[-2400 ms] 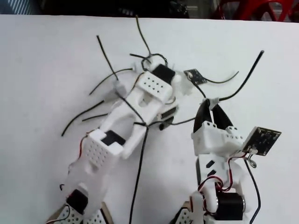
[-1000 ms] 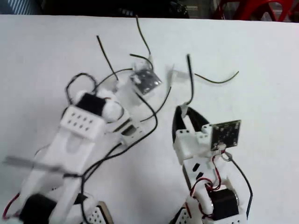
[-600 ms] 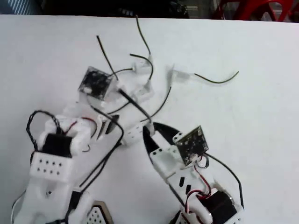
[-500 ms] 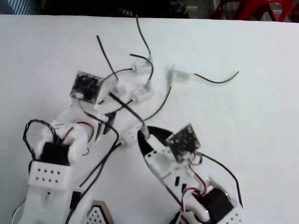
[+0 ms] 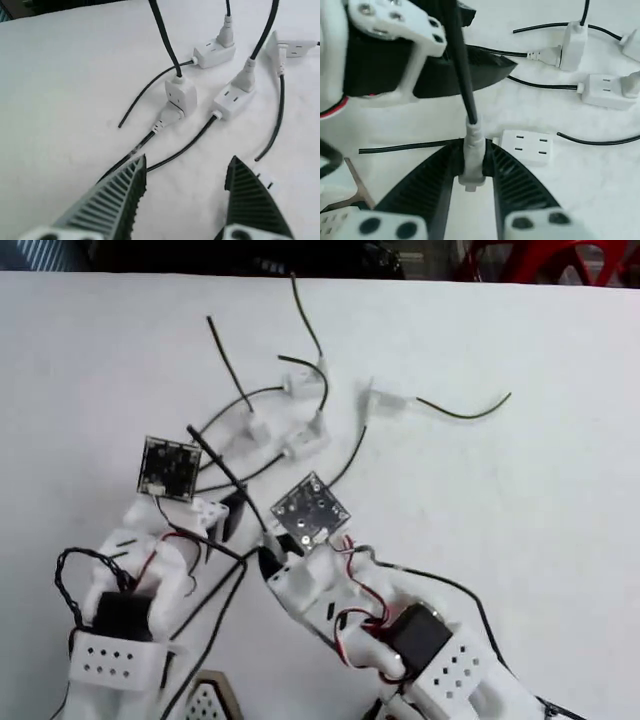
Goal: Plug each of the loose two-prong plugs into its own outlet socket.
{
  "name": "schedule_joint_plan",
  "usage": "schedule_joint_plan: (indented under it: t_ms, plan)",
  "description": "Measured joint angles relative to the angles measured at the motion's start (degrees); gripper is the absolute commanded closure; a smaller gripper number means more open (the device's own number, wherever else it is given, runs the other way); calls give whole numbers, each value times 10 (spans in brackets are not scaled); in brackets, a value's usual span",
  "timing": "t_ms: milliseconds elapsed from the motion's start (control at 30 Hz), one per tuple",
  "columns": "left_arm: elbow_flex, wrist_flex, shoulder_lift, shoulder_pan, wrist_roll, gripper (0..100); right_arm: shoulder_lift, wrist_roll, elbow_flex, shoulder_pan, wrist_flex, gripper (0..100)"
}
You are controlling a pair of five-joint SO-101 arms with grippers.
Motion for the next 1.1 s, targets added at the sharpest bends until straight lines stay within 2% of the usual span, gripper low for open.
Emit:
schedule_joint_plan:
  t_ms: [167, 433, 733, 900, 1100]
  plan:
    - [0, 41, -1, 37, -33, 744, 1, 0, 0, -4, -7, 981]
    - [-1, 46, -1, 75, -38, 744, 1, 0, 0, -4, -7, 981]
    - [-12, 47, -1, 75, -38, 745, 1, -2, 25, -2, -38, 981]
    - [-29, 46, -2, 39, -4, 745, 4, -3, 27, -6, -40, 981]
    - [-32, 46, -2, 8, 25, 744, 4, -52, 27, 18, -69, 981]
